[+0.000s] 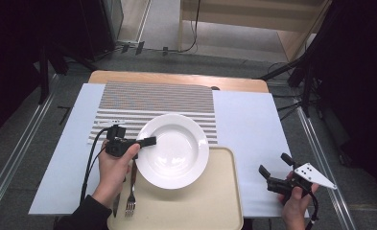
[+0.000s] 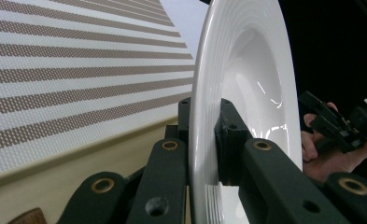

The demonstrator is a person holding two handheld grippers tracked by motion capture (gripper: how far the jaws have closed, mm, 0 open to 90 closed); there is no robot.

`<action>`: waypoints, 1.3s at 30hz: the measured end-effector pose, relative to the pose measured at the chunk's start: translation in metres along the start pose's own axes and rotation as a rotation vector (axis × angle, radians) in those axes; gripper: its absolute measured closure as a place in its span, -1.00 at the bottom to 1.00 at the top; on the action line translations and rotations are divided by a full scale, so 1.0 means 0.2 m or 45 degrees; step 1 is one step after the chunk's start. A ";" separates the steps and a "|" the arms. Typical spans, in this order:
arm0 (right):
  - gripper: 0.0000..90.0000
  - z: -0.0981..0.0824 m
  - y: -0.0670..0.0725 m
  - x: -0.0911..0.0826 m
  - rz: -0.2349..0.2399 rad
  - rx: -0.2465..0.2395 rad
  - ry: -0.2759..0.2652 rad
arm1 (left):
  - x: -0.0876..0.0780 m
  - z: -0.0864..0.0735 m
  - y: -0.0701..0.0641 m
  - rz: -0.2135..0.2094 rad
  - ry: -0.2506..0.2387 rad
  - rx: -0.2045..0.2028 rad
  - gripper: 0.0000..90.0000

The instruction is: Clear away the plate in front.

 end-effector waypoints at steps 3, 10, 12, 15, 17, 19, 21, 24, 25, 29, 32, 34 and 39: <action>-1.00 0.00 0.00 0.00 -0.001 -0.003 0.001 | 0.00 -0.02 -0.01 -0.004 0.009 0.002 0.81; -1.00 0.00 0.00 0.00 -0.002 -0.004 -0.001 | 0.00 -0.08 -0.03 -0.022 0.022 -0.005 0.80; -1.00 0.00 0.00 0.00 -0.002 -0.004 -0.002 | 0.00 -0.09 -0.03 -0.026 0.023 -0.011 0.80; -1.00 0.00 0.00 0.00 -0.002 -0.005 -0.004 | 0.00 -0.12 -0.04 -0.030 0.040 -0.013 0.81; -1.00 0.00 0.00 0.00 -0.003 -0.006 -0.006 | 0.00 -0.14 -0.04 -0.028 0.049 -0.014 0.80; -1.00 0.00 0.00 0.00 -0.002 -0.004 -0.002 | 0.00 -0.16 -0.04 -0.025 0.055 -0.019 0.80; -1.00 0.00 0.00 0.00 -0.003 -0.003 -0.001 | 0.01 -0.17 -0.04 -0.027 0.065 -0.023 0.80; -1.00 0.00 0.00 0.00 -0.003 -0.005 -0.002 | 0.01 -0.20 -0.04 -0.029 0.088 -0.019 0.80; -1.00 0.00 0.00 0.00 -0.003 -0.003 -0.001 | 0.02 -0.21 -0.04 -0.026 0.095 -0.018 0.80; -1.00 0.00 0.00 0.00 -0.004 -0.003 -0.001 | 0.03 -0.24 -0.05 -0.026 0.121 -0.009 0.80; -1.00 0.00 0.00 0.00 -0.004 -0.003 -0.002 | 0.03 -0.26 -0.06 -0.030 0.140 -0.015 0.80; -1.00 0.00 0.00 0.00 -0.004 -0.003 -0.002 | 0.04 -0.27 -0.06 -0.033 0.150 -0.016 0.80; -1.00 0.00 0.00 0.00 -0.004 -0.003 -0.001 | 0.04 -0.30 -0.07 -0.056 0.180 -0.023 0.80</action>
Point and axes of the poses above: each handheld gripper's, and its own axes: x roughly forward along the jaws, z roughly out of its top, y roughly to its left, the point moved 3 cm from there along x, roughly forward along the jaws, and after that the axes turned 6 degrees about -z, right-handed, at the moved point
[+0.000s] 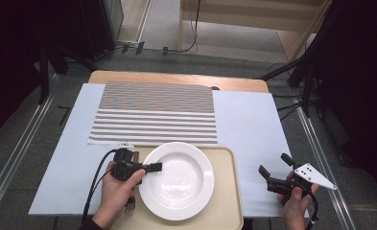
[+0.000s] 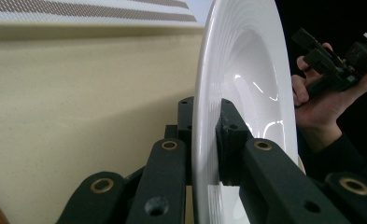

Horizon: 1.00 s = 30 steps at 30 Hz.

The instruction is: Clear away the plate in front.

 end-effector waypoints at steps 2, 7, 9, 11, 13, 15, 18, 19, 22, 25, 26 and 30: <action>-1.00 0.00 0.00 0.00 0.000 -0.002 -0.001 | 0.00 -0.01 0.00 -0.005 0.007 -0.008 0.80; -1.00 0.00 0.00 0.00 -0.002 0.000 0.000 | 0.02 -0.03 0.02 -0.005 0.030 -0.021 0.80; -1.00 0.00 0.00 0.00 -0.002 0.001 0.000 | 0.02 -0.03 0.03 0.007 0.043 -0.021 0.80; -1.00 0.00 0.00 0.00 -0.002 0.000 0.001 | 0.02 -0.03 0.03 0.016 0.057 -0.025 0.79; -1.00 0.00 0.00 0.00 -0.002 0.001 0.000 | 0.03 -0.03 0.05 0.016 0.065 -0.040 0.80; -1.00 0.00 0.00 0.00 -0.002 0.001 0.000 | 0.03 -0.03 0.06 0.015 0.075 -0.051 0.80; -1.00 0.00 0.00 0.00 -0.003 0.001 -0.001 | 0.04 -0.02 0.07 0.026 0.096 -0.053 0.81; -1.00 0.00 0.00 0.00 -0.003 0.001 -0.001 | 0.05 -0.02 0.07 0.028 0.095 -0.055 0.81; -1.00 0.00 0.00 0.00 -0.004 0.001 -0.003 | 0.06 -0.01 0.07 0.024 0.109 -0.050 0.80; -1.00 0.00 0.00 0.00 -0.004 0.001 -0.002 | 0.07 0.01 0.07 0.082 0.134 -0.001 0.77; -1.00 0.00 0.00 0.00 -0.003 0.001 0.000 | 0.08 0.01 0.08 0.108 0.152 0.010 0.73; -1.00 0.00 0.00 0.00 -0.004 0.000 -0.004 | 0.09 0.01 0.09 0.120 0.161 0.006 0.70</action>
Point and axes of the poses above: each handheld gripper's, and its own axes: x roughly forward along the jaws, z roughly out of its top, y roughly to its left, the point moved 3 cm from there along x, roughly forward along the jaws, and after that the axes turned 6 degrees about -z, right-handed, at the moved point
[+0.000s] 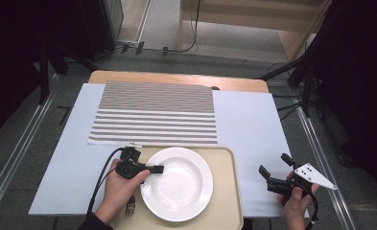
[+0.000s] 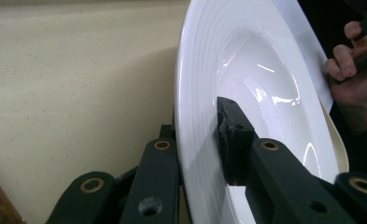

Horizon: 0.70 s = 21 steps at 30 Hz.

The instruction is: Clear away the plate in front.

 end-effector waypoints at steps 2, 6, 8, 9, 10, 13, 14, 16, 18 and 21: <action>-1.00 0.00 0.00 0.00 -0.001 0.001 0.001 | 0.00 0.00 -0.01 0.032 0.002 0.037 0.68; -1.00 0.00 0.00 0.00 -0.001 0.001 0.004 | 0.00 0.00 -0.02 0.078 0.008 0.084 0.62; -1.00 0.00 0.00 0.00 -0.001 0.002 0.004 | 0.00 0.00 -0.02 0.118 0.004 0.101 0.55; -1.00 0.00 0.00 0.00 -0.001 0.002 0.004 | 0.00 -0.01 -0.02 0.136 0.006 0.109 0.53; -1.00 0.00 0.00 0.00 -0.001 0.001 0.003 | 0.00 -0.01 -0.02 0.157 0.007 0.115 0.49; -1.00 0.00 0.00 0.00 -0.001 0.001 0.005 | 0.00 -0.01 -0.02 0.188 0.027 0.144 0.41; -1.00 0.00 0.00 0.00 -0.002 0.001 0.005 | 0.00 -0.01 -0.02 0.192 0.033 0.150 0.38; -1.00 0.00 0.00 0.00 -0.002 0.000 0.005 | -0.01 -0.01 -0.02 0.224 0.018 0.152 0.35; -1.00 0.00 0.00 0.00 -0.002 0.001 0.005 | -0.02 -0.01 -0.01 0.218 0.006 0.138 0.29; -1.00 0.00 0.00 0.00 -0.002 -0.004 0.005 | -0.03 -0.01 -0.02 0.222 0.004 0.150 0.27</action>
Point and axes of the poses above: each handheld gripper's, and its own axes: x roughly forward along the jaws, z roughly out of its top, y roughly to its left, the point moved 3 cm from there along x, roughly forward along the jaws, and after that the axes turned 6 degrees about -z, right-handed, at the moved point
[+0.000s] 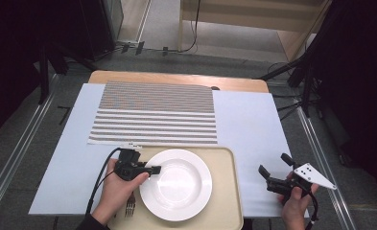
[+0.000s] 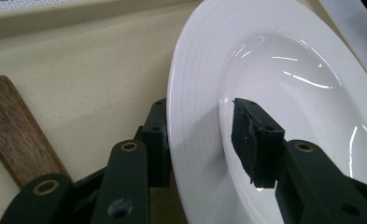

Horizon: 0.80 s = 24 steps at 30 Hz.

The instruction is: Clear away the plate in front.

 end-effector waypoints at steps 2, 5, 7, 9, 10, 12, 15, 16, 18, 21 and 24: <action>-1.00 0.00 0.00 0.00 -0.002 -0.001 0.001 | -0.01 0.00 -0.01 -0.011 -0.024 0.008 0.17; -1.00 0.00 0.00 0.00 -0.003 0.002 0.003 | -0.04 0.02 -0.01 -0.015 -0.073 0.023 0.04; -1.00 0.00 0.00 0.00 -0.003 0.000 0.003 | -0.06 0.03 -0.02 -0.020 -0.109 0.034 -0.04; -1.00 0.00 0.00 0.00 -0.003 0.000 0.003 | -0.08 0.03 -0.02 -0.019 -0.144 0.052 -0.12; -1.00 0.00 0.00 0.00 -0.003 -0.001 0.002 | -0.08 0.04 -0.02 -0.012 -0.160 0.061 -0.20; -1.00 0.00 0.00 0.00 -0.002 -0.001 0.000 | -0.10 0.04 -0.01 -0.006 -0.197 0.072 -0.38; -1.00 0.00 0.00 0.00 -0.002 -0.002 0.002 | -0.14 0.05 0.00 0.001 -0.261 0.078 -0.69; -1.00 0.00 0.00 0.00 -0.003 -0.003 0.002 | -0.15 0.05 0.00 -0.013 -0.290 0.082 -0.76; -1.00 0.00 0.00 0.00 -0.004 -0.005 0.003 | -0.18 0.05 0.00 -0.063 -0.340 0.103 -1.00; -1.00 0.00 0.00 0.00 -0.005 -0.004 0.004 | -0.21 0.05 0.00 -0.053 -0.394 0.148 -1.00; -1.00 0.00 0.00 0.00 -0.005 -0.007 0.005 | -0.24 0.04 0.02 -0.042 -0.446 0.184 -1.00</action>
Point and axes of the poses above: each handheld gripper's, and its own axes: x roughly forward along the jaws, z roughly out of its top, y roughly to its left, the point moved 3 cm from there along x, roughly forward along the jaws, and after that the axes turned 6 degrees about -z, right-handed, at the moved point
